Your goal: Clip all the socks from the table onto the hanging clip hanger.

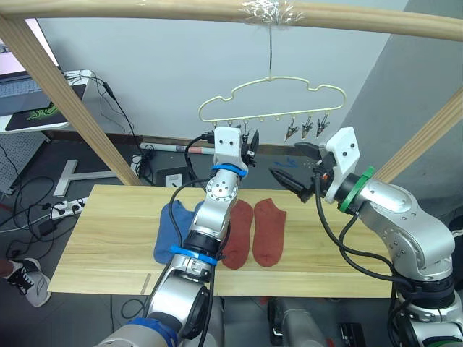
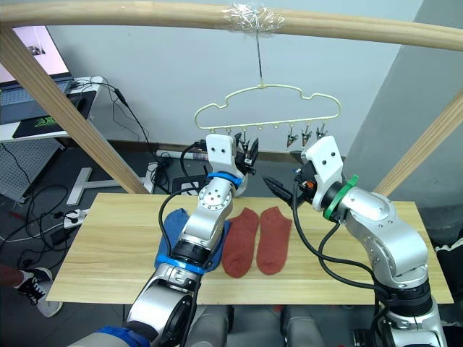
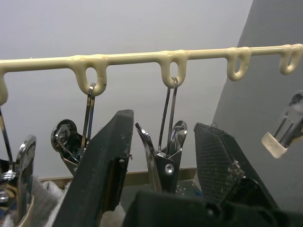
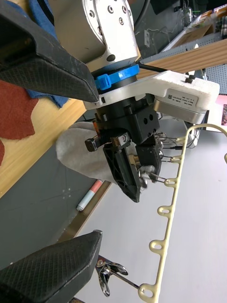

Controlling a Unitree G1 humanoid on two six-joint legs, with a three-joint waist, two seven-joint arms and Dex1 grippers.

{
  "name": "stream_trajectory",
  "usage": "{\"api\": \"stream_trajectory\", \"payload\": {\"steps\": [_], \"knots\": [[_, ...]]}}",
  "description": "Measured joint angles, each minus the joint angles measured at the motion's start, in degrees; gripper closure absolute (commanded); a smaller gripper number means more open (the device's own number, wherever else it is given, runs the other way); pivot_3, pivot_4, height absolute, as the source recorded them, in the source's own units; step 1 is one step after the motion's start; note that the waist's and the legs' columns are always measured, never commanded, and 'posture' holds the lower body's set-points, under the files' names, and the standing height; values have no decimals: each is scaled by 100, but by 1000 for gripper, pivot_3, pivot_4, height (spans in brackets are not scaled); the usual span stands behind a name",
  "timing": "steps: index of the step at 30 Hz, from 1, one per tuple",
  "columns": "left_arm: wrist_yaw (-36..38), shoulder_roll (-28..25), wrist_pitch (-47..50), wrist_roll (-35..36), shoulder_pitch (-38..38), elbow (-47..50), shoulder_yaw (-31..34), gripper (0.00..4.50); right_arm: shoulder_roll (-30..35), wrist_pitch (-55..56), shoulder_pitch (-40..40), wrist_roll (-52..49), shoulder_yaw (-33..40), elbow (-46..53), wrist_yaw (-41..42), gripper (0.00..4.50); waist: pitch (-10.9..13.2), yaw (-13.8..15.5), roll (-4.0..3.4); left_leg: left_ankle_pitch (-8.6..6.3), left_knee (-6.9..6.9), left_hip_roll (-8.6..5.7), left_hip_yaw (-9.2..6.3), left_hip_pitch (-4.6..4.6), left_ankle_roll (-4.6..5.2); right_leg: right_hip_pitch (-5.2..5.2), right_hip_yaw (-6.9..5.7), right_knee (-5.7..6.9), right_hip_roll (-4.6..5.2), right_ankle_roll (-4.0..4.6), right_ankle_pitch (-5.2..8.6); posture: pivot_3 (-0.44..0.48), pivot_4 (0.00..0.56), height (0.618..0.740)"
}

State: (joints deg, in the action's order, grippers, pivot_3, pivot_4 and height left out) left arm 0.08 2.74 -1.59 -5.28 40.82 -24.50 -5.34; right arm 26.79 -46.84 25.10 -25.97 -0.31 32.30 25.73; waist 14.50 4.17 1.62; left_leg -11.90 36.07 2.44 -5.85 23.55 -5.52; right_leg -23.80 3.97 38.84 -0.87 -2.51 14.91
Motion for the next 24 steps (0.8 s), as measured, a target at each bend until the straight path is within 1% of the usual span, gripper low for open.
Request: {"api": "stream_trajectory", "payload": {"steps": [24], "knots": [[-11, 93, 14, 0, 38, 89, 0, 2212, 0, 0, 0, 1, 2, 0, -83, 0, 0, -4, 0, 0, -3, 0, 0, 5, 0, -1, 0, -12, 0, -2, 2, 155, 206, 740]]}}
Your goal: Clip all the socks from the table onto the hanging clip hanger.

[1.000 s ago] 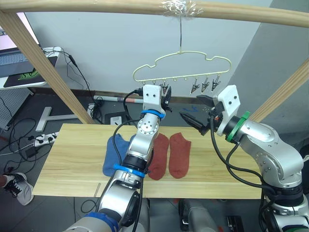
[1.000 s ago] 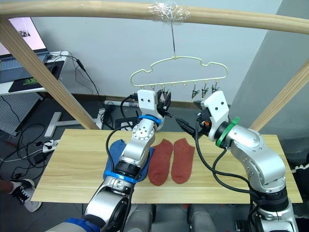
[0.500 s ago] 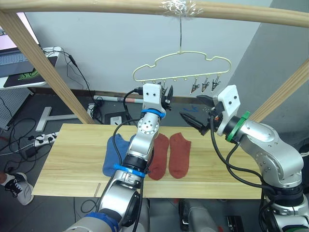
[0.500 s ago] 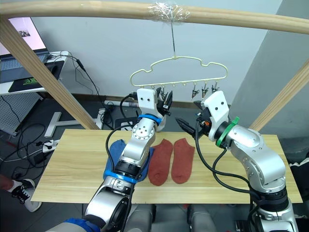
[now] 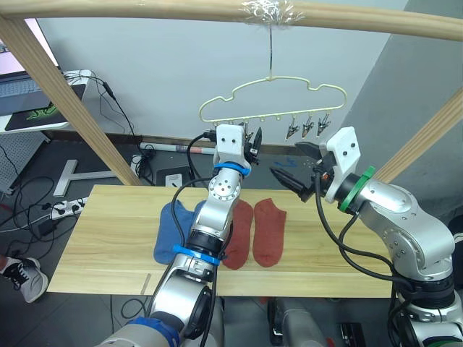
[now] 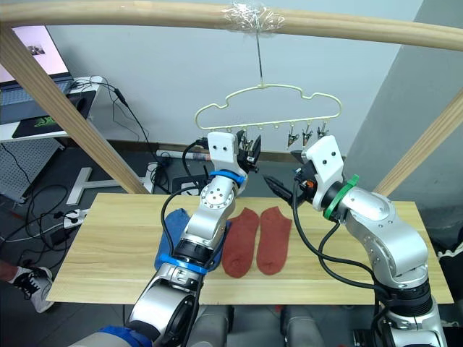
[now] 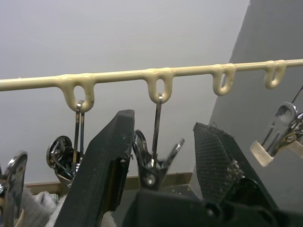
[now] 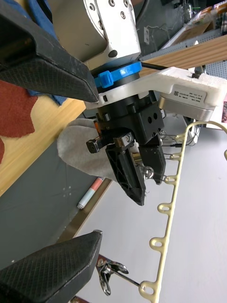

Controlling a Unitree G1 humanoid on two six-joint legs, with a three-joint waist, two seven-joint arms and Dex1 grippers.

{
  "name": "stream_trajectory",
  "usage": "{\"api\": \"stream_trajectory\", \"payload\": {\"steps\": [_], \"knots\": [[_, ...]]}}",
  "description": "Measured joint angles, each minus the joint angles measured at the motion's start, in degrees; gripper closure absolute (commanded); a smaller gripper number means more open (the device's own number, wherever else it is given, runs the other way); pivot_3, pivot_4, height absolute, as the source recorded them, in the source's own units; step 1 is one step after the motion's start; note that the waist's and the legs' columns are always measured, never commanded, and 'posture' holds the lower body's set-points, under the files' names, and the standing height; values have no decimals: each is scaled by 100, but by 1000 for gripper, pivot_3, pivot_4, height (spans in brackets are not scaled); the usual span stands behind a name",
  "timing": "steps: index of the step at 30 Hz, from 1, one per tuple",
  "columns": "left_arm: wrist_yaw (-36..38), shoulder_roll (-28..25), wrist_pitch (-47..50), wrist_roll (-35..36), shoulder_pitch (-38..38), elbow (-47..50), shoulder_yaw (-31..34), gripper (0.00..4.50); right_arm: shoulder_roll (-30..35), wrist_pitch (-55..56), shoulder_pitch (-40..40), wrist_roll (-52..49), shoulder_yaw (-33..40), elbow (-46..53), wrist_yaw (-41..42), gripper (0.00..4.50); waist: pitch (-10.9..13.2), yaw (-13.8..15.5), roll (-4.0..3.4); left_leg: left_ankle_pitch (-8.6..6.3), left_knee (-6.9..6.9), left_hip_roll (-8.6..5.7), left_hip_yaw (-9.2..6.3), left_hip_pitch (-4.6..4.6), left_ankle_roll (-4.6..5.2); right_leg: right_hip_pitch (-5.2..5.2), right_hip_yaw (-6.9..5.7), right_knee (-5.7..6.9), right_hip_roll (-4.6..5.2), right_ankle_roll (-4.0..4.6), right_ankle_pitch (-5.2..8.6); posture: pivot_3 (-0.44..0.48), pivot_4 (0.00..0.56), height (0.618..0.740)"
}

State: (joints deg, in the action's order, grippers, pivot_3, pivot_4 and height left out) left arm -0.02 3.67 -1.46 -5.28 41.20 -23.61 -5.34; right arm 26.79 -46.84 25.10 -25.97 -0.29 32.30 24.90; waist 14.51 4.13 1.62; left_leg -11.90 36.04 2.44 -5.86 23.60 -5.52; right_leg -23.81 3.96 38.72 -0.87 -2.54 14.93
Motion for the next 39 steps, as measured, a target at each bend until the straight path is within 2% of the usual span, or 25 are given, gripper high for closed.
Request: {"api": "stream_trajectory", "payload": {"steps": [25, 26, 32, 35, 39], "knots": [[-48, -3, 0, 0, 11, -1, 1, 2212, -15, -1, -26, -3, 2, 0, -26, 0, 0, -1, 0, 0, 0, 0, -1, 8, 0, -5, -1, -4, 0, 0, 0, 153, 212, 740], [-48, -3, 0, 0, 12, -1, 1, 2600, -16, -1, -26, -3, 3, 0, -27, 0, 0, -1, 0, 0, 0, 0, -1, 8, 0, -6, -1, -4, 0, 0, 0, 153, 212, 740], [-41, -3, -12, 1, 12, 3, 0, 4061, -22, -1, -37, -3, 5, 0, -73, 0, 0, -1, 0, 0, 0, 0, 0, 20, 0, -21, 0, 0, 0, 1, -1, 154, 212, 740], [-38, -4, -21, 1, 12, 11, 0, 4477, -23, -1, -38, -4, 5, 0, -84, 0, 0, -1, 0, 0, 0, 0, -1, 20, 0, -21, -1, 1, 0, 1, -1, 154, 212, 740], [-26, -20, -24, 2, 11, 19, 1, 4491, -33, -1, -38, -5, 2, 0, -114, 0, 0, -1, 0, 0, 0, 0, 0, 20, 0, -21, 0, 1, 0, 1, 0, 161, 214, 740]]}}
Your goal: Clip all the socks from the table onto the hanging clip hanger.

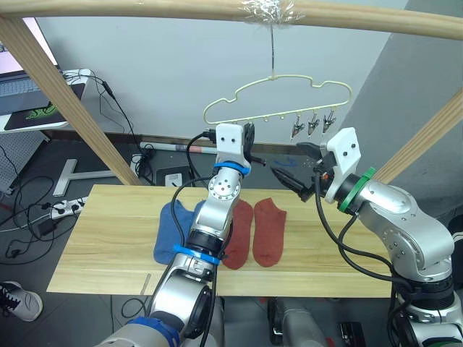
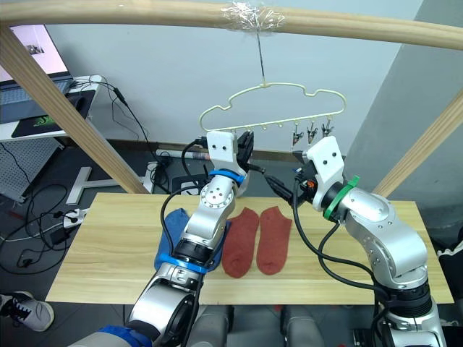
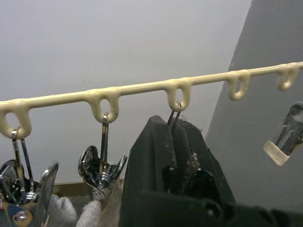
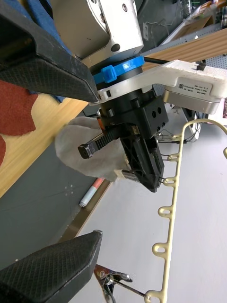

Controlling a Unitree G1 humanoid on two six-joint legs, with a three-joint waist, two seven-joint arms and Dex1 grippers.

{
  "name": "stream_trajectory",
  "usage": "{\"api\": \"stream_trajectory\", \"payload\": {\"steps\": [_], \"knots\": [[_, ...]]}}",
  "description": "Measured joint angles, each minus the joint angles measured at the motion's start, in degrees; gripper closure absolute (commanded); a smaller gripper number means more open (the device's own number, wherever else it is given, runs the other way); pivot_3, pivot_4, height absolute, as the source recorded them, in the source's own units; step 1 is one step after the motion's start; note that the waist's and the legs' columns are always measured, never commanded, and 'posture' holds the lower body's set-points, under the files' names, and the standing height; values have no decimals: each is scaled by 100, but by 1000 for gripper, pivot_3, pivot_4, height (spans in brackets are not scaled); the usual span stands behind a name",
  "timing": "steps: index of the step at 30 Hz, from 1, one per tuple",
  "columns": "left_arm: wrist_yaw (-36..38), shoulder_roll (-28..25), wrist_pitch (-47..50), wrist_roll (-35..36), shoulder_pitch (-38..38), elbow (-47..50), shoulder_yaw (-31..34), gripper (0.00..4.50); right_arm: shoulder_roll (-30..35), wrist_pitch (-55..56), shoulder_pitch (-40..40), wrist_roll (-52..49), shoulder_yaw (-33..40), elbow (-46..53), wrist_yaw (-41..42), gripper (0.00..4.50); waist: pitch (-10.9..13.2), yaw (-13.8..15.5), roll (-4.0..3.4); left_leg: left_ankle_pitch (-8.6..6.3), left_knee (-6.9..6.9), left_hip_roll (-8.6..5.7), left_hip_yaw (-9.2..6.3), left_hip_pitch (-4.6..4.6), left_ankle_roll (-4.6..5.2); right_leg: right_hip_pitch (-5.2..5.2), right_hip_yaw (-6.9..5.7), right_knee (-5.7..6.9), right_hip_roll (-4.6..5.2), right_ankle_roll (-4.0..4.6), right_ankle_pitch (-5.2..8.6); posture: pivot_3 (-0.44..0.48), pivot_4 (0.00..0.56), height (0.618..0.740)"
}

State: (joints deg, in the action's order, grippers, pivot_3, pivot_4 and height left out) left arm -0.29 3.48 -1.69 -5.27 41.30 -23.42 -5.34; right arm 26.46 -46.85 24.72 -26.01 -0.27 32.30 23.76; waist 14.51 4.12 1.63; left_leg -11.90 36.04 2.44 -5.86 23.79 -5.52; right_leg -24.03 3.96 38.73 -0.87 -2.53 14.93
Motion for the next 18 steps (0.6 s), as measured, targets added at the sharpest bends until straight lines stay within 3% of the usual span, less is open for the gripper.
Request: {"api": "stream_trajectory", "payload": {"steps": [5, 9, 13, 18], "knots": [[136, -62, 96, 71, -6, 82, 22, 4491, -38, -20, -86, 119, -326, -1, -72, 0, 0, 0, 0, 0, -1, 0, -2, 0, 0, -1, -1, 2, -1, 0, 0, 179, 207, 740], [569, -102, 514, 473, -11, 350, 148, 4491, 65, -52, -715, 726, -1206, -360, -227, 0, 0, 14, 0, 0, -1, 0, -1, 2, 0, -1, -1, 0, 1, 1, 0, 192, 205, 740], [1116, -273, 1251, 987, -75, 813, 293, 4491, -315, 627, -1017, 1449, -1753, -1606, -523, 0, 0, -5, 0, 2, 2, 0, 2, -3, 1, -2, 1, 7, 0, -1, 0, 226, 204, 740], [1407, -584, 1797, 1186, -267, 1350, 355, 4491, -1081, 1460, -768, 1984, -1996, -3543, -644, 0, 0, -113, 0, 12, -1, 4, 0, -8, 1, -6, 1, 19, -3, 2, -1, 254, 201, 740]]}}
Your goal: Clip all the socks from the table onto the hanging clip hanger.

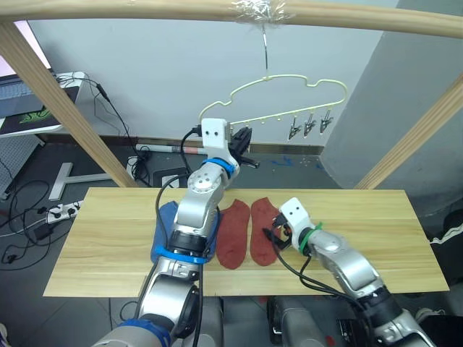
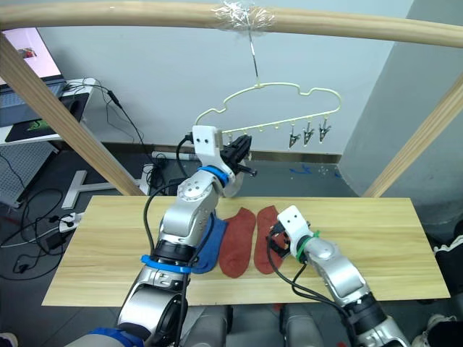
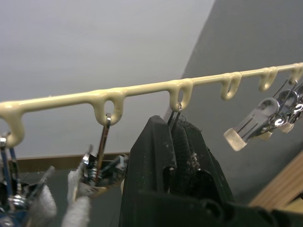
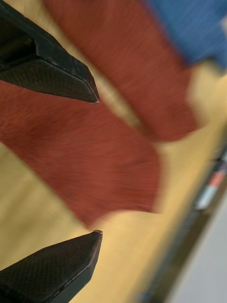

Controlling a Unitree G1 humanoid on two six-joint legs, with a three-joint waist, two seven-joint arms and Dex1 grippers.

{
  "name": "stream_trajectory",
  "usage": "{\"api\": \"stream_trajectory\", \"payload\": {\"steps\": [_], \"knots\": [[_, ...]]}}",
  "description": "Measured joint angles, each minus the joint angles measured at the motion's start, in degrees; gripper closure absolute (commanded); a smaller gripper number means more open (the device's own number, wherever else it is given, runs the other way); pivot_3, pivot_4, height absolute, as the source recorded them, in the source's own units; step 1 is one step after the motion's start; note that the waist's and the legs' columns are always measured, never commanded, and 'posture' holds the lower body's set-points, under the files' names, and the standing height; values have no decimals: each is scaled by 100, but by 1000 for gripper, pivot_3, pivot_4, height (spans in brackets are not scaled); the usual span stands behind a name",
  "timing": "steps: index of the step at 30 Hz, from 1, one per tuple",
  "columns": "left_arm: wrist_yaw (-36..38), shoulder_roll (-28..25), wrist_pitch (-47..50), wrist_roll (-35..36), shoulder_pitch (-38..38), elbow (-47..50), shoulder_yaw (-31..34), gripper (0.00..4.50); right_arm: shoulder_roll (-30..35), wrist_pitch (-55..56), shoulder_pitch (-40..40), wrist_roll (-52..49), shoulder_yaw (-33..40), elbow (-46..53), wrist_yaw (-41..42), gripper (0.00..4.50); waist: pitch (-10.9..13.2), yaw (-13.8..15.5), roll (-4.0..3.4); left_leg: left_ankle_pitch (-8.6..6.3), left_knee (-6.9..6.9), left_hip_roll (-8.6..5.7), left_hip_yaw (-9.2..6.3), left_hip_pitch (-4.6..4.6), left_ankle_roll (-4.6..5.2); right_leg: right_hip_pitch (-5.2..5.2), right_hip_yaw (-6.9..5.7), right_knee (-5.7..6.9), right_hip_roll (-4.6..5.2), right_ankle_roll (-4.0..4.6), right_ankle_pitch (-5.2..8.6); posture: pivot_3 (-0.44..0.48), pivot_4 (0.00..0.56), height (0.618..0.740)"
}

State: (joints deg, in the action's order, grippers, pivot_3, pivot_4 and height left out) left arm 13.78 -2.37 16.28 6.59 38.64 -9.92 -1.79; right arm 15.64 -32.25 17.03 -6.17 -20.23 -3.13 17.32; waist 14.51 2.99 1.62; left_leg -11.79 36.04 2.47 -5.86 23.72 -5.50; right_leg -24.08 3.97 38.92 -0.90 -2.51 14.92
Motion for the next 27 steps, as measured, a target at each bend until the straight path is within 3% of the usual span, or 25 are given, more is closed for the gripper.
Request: {"api": "stream_trajectory", "payload": {"steps": [5, 7, 12, 19, 27], "knots": [[49, -41, 228, 4, -170, 354, -23, 4491, -599, 563, 743, 189, 164, -1551, -81, 0, 0, 26, 0, 7, -1, -1, -8, -1, -6, 4, -6, 1, 1, 2, -1, 281, 200, 740], [43, -75, 258, 1, -196, 391, -8, 4500, -690, 749, 920, 295, 207, -1998, -69, 349, -1, 51, 1, 7, -1, -2, -7, -2, -6, 5, -5, 0, 2, 3, -2, 292, 199, 740], [34, -101, 366, -3, -216, 443, -6, 4500, -555, 1150, 1081, 622, 126, -2545, 185, 1968, -5, 92, 1, 6, -16, -3, -3, -72, -5, 73, -2, -8, 2, 3, 2, 298, 197, 740], [102, -158, 614, 257, -217, 495, 158, 4500, 11, 1452, 317, 919, 81, -1669, 597, 4361, -29, 143, -2, 6, -17, -3, 1, -79, -5, 84, 2, -18, 4, 7, 5, 277, 201, 740], [66, 228, 2560, 2209, 302, 399, 1502, 4500, 896, 2051, -196, 1480, 225, -79, 627, 4475, -28, 2, -1, 6, -17, -2, -1, -77, -5, 79, 3, -19, 2, 5, 5, 246, 199, 740]]}}
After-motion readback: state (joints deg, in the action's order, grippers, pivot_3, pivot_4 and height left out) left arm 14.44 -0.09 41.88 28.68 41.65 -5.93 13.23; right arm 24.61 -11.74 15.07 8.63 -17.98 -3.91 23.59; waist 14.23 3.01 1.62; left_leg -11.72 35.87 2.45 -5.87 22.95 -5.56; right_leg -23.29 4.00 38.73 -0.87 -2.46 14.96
